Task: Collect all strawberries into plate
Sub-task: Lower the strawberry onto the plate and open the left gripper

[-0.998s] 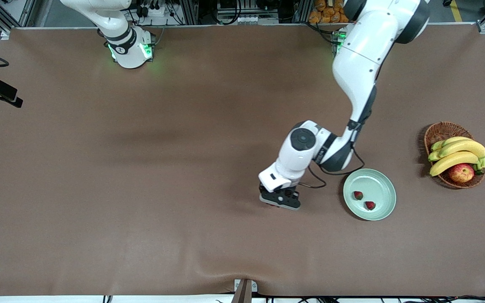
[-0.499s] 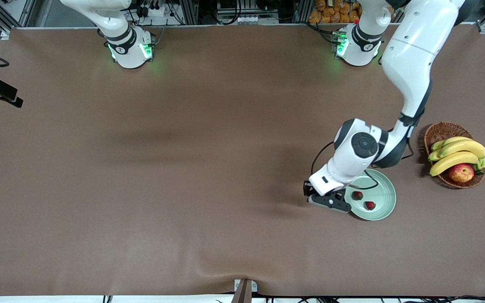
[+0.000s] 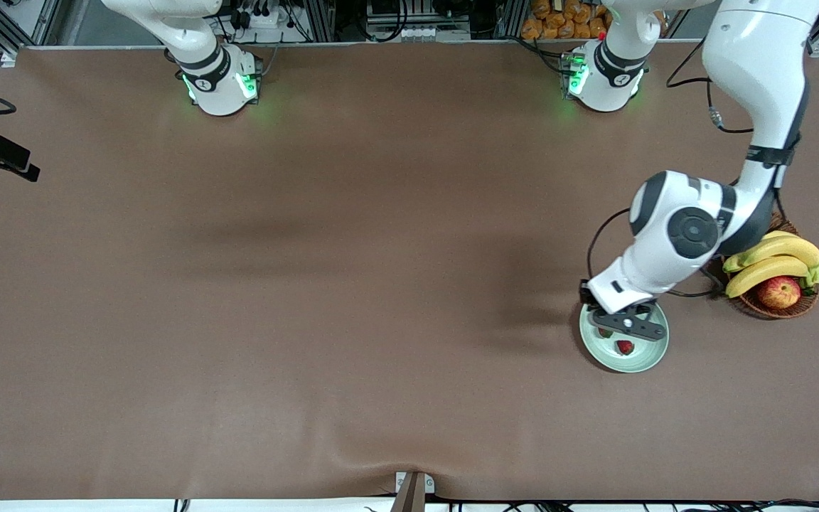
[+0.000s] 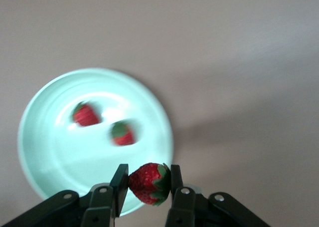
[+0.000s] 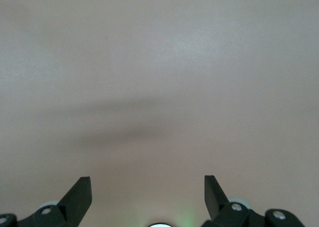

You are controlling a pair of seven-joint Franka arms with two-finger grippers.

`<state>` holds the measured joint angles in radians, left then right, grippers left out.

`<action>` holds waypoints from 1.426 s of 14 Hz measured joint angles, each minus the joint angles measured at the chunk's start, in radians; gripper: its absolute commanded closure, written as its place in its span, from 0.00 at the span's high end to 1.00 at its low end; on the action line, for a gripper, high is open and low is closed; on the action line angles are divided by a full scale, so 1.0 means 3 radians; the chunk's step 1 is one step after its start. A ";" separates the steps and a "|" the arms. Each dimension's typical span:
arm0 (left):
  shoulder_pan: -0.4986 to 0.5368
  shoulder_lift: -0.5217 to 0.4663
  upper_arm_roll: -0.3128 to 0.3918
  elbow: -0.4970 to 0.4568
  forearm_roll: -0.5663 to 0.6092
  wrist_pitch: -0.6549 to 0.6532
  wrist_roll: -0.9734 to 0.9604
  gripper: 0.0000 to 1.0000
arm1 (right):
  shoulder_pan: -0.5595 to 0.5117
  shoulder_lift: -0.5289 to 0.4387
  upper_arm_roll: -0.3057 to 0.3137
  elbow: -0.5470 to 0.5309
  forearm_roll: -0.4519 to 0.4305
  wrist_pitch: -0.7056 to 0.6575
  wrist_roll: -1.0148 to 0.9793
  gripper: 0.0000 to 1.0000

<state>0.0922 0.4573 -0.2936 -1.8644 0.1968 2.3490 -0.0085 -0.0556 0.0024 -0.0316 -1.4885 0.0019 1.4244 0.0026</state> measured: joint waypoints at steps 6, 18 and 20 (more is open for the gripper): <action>0.0218 0.0295 -0.0005 -0.0089 0.0145 0.0287 0.0230 0.28 | -0.0001 0.0001 0.0000 -0.0001 0.0000 -0.0003 0.0000 1.00; 0.0233 0.0474 -0.0008 0.0045 0.0331 0.0521 0.0284 1.00 | -0.0002 0.0001 0.0000 -0.0001 0.0000 -0.0003 0.0000 1.00; 0.0232 0.0462 -0.0013 0.0071 0.0332 0.0521 0.0284 1.00 | -0.0002 0.0001 0.0000 0.0001 0.0000 -0.0003 0.0000 1.00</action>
<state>0.1620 0.5958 -0.2976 -1.8431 0.2963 2.5052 0.0767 -0.0561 0.0026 -0.0316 -1.4881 0.0018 1.4235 0.0026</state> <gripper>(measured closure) 0.000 0.000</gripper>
